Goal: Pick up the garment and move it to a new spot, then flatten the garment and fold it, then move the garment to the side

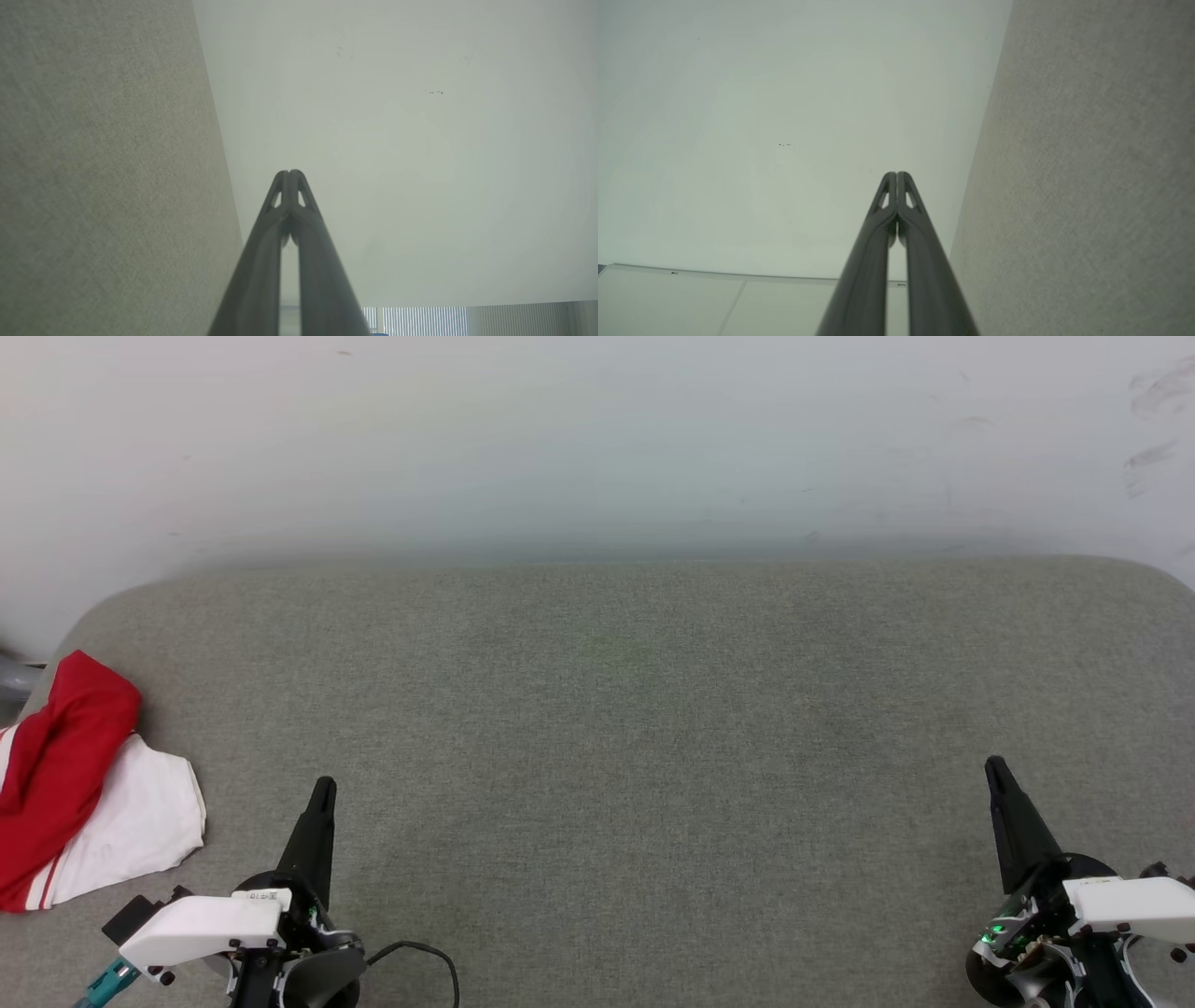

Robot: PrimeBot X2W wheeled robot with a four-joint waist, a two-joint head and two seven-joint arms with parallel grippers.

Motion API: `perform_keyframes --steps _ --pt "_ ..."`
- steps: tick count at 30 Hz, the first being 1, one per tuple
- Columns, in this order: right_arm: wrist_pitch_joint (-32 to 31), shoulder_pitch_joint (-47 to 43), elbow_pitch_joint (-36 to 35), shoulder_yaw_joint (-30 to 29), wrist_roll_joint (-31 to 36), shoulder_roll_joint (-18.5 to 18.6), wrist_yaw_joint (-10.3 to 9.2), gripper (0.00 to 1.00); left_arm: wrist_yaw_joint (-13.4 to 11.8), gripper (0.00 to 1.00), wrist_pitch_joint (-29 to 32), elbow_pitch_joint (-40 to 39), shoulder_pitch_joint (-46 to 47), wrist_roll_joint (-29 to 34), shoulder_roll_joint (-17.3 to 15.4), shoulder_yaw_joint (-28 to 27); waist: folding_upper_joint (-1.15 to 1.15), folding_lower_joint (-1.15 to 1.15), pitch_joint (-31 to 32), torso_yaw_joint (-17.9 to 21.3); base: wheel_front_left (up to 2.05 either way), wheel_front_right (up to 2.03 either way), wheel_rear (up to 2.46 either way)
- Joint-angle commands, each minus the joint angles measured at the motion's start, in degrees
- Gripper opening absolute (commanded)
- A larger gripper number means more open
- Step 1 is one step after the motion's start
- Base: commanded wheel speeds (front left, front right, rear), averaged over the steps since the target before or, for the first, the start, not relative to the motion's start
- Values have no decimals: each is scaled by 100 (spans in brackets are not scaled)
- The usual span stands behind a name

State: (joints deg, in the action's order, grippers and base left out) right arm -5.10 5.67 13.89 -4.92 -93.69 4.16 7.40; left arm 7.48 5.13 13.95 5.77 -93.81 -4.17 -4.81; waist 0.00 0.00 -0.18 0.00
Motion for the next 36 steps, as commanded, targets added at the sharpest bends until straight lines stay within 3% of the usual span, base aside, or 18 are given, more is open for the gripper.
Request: perform_keyframes --steps 1,36 --pt "-26 73 11 -9 33 -22 17 0 2 0 18 7 54 45 14 -21 0 0 -1 0 0 0 0" --pt "-69 81 14 -68 81 -62 17 0 2 0 69 9 57 90 51 -74 0 0 0 0 0 0 0"
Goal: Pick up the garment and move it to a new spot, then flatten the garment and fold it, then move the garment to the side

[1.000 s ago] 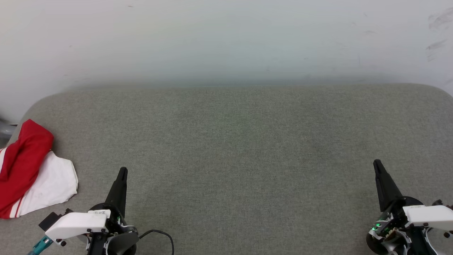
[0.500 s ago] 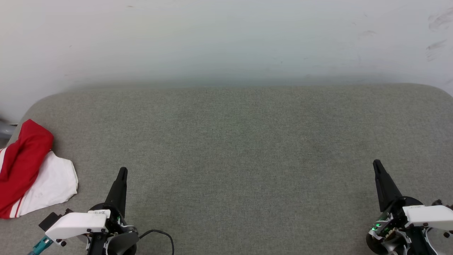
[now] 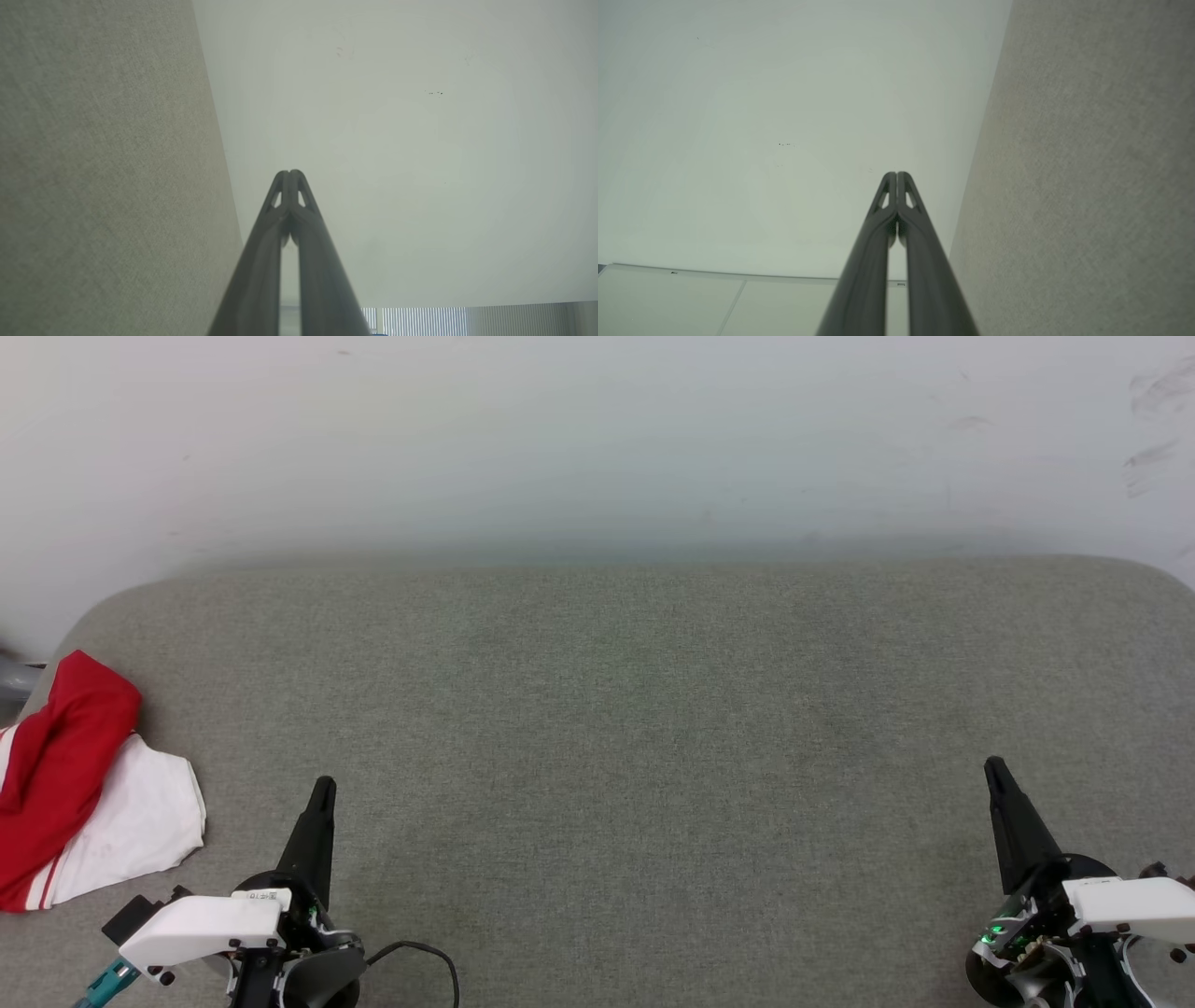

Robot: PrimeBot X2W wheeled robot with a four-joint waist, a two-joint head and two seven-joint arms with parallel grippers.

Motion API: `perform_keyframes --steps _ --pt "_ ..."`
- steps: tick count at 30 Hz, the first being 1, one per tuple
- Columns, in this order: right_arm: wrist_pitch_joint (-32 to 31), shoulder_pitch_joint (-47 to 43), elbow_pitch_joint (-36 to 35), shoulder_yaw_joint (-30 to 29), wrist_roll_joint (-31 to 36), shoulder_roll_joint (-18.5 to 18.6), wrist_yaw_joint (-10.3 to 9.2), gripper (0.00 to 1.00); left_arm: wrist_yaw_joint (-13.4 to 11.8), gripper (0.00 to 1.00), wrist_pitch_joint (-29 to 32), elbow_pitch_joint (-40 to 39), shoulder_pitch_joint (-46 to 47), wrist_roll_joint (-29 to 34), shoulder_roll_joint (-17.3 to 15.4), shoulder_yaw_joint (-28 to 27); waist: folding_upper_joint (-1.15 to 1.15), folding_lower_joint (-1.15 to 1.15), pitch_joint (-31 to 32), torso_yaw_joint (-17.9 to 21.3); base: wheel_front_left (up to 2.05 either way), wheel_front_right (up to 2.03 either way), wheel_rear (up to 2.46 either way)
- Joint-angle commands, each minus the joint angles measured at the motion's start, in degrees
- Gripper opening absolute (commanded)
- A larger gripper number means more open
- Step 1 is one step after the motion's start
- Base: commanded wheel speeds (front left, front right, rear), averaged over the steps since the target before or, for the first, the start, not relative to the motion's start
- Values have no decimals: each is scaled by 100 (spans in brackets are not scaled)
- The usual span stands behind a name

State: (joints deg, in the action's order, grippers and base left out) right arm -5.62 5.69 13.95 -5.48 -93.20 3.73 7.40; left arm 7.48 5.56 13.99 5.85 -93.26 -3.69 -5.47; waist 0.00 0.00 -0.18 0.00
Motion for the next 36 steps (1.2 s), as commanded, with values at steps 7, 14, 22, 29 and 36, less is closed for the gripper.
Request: perform_keyframes --steps 7,14,22,29,36 --pt "8 -113 112 5 2 -18 -2 100 0 100 -2 122 -101 26 43 11 0 0 -1 1 0 0 0" --pt "167 -198 -104 91 12 -24 -1 100 0 100 -196 23 -78 106 45 298 0 0 -2 2 0 0 0" --pt "317 -285 -310 170 34 -29 0 100 0 100 -387 -102 -52 186 48 574 0 0 1 -3 0 0 0" --pt "465 -373 -523 235 96 -25 1 100 0 100 -558 -286 -71 285 51 733 0 0 9 -14 0 0 0" --pt "680 -440 -687 354 581 104 2 100 0 100 -714 -517 -135 513 53 808 0 0 14 -33 0 0 0"
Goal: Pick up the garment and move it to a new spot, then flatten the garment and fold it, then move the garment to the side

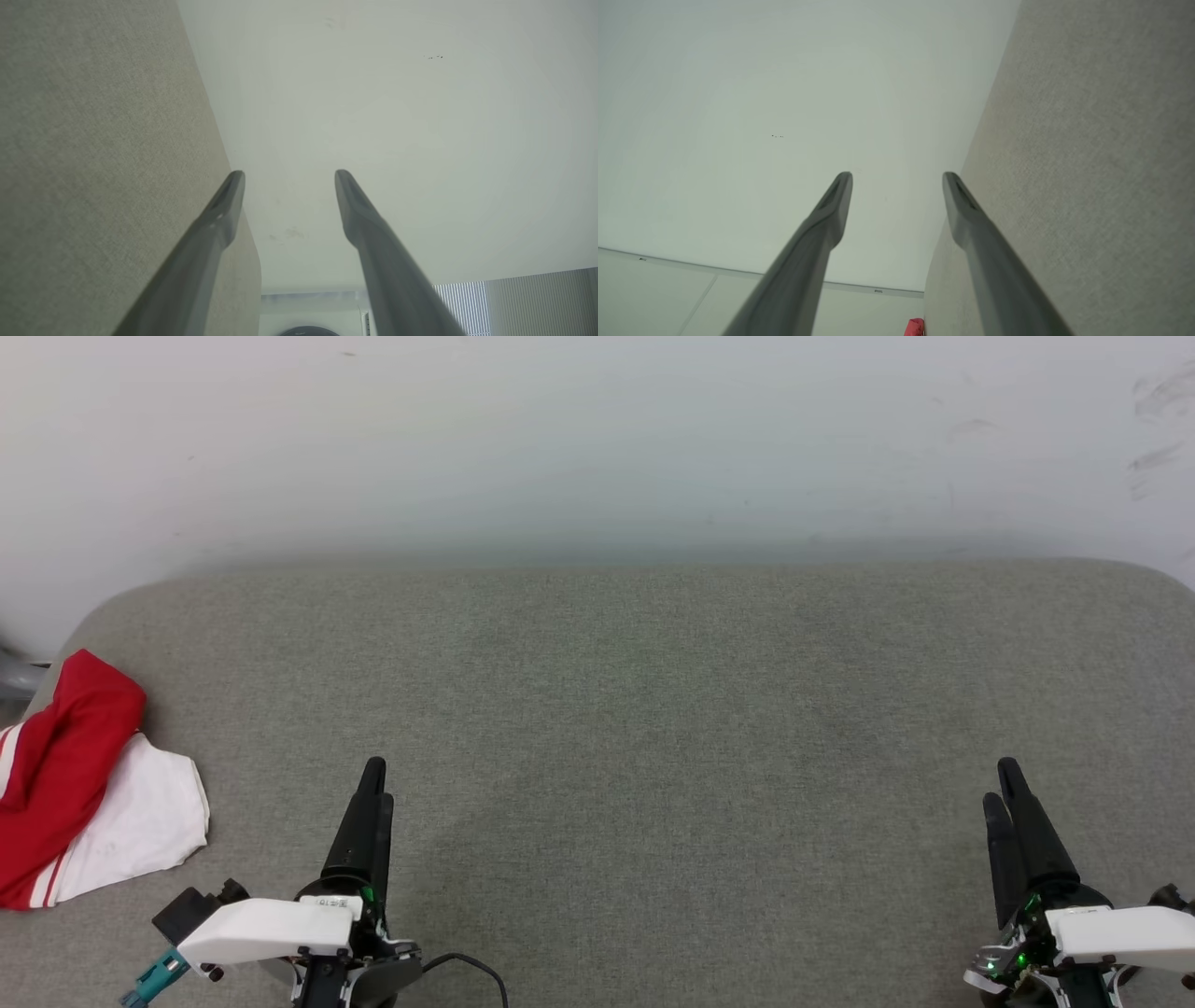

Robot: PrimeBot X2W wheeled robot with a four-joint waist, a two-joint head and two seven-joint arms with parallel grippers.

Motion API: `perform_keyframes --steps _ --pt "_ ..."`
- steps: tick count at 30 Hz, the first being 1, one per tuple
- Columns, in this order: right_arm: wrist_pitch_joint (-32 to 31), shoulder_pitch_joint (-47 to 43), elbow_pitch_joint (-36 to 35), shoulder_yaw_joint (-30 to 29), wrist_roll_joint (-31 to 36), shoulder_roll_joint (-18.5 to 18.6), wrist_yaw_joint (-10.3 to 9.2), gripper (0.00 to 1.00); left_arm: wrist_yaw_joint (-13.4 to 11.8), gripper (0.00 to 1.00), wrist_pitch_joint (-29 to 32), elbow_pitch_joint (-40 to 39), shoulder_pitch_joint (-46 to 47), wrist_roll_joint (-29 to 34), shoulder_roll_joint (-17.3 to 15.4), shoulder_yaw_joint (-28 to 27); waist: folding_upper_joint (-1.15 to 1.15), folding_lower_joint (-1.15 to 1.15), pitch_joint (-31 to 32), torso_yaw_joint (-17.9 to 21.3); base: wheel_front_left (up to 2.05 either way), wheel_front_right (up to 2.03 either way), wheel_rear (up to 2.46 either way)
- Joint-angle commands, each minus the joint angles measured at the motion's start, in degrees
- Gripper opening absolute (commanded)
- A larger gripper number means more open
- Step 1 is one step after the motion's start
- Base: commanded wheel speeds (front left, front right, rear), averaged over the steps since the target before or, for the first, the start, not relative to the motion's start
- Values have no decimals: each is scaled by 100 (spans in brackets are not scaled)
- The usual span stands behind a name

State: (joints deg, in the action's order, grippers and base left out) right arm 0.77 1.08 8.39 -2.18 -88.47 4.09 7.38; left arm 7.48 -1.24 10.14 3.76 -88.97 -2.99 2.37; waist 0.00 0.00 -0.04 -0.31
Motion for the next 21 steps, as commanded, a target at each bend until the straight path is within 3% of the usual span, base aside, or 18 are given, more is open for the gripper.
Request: perform_keyframes --steps 1,21 --pt "75 14 -150 40 226 87 5 100 0 100 -56 -165 66 157 -15 33 0 0 0 -5 0 0 0" --pt "490 -169 -448 44 3682 54 8 100 1 100 -441 -469 -109 2991 -8 85 0 0 52 -41 0 0 0"
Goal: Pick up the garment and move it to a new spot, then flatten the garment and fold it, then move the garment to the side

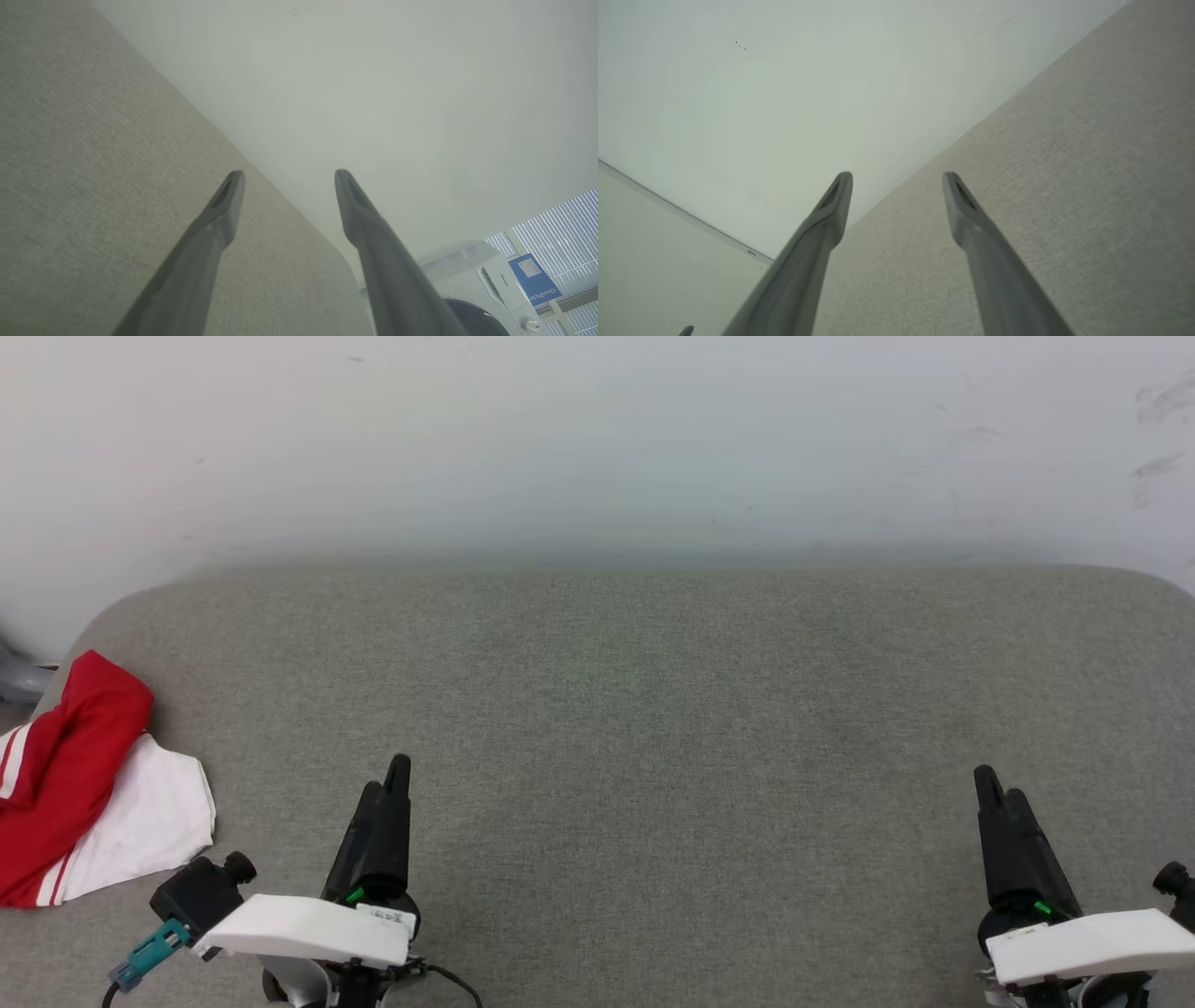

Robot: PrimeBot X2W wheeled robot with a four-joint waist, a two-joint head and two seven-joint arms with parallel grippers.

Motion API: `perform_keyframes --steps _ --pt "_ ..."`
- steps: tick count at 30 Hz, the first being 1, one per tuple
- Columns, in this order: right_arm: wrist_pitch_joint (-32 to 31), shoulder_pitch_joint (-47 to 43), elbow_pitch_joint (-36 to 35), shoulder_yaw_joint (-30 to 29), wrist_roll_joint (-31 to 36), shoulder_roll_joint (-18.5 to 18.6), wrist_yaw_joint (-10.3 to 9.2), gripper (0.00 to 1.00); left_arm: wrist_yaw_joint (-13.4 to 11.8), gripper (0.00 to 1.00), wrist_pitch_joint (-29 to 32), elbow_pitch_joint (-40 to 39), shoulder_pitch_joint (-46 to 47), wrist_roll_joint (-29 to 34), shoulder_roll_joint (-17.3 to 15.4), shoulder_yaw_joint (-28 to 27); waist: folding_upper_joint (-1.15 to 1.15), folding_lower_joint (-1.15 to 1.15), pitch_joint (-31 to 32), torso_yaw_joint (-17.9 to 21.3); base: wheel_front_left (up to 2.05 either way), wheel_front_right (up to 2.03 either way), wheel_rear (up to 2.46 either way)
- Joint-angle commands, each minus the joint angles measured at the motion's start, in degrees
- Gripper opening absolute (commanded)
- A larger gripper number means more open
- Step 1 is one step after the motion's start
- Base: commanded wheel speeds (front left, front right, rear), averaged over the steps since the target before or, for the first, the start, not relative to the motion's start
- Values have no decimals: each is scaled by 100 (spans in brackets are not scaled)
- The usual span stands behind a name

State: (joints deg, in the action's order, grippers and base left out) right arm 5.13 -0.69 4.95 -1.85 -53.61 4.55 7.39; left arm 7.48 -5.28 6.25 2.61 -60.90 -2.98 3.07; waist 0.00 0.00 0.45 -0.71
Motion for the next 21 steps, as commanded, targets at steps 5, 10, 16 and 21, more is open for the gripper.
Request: perform_keyframes --steps 5,10,16,21 --pt "70 -44 -149 6 926 9 7 100 1 100 -125 -1 -8 1002 -8 68 0 0 18 -5 0 0 0" --pt "36 -73 -226 -19 1574 9 8 100 1 100 -207 91 -2 1803 -26 74 0 0 31 -10 0 0 0" --pt "-4 -103 -352 -31 2156 -15 9 100 -1 100 -300 121 -15 2616 -35 68 0 0 43 -22 0 0 0" --pt "-66 -129 -473 -42 2606 -33 9 100 -44 100 -372 124 -30 3138 -34 89 0 0 48 -36 0 0 0"
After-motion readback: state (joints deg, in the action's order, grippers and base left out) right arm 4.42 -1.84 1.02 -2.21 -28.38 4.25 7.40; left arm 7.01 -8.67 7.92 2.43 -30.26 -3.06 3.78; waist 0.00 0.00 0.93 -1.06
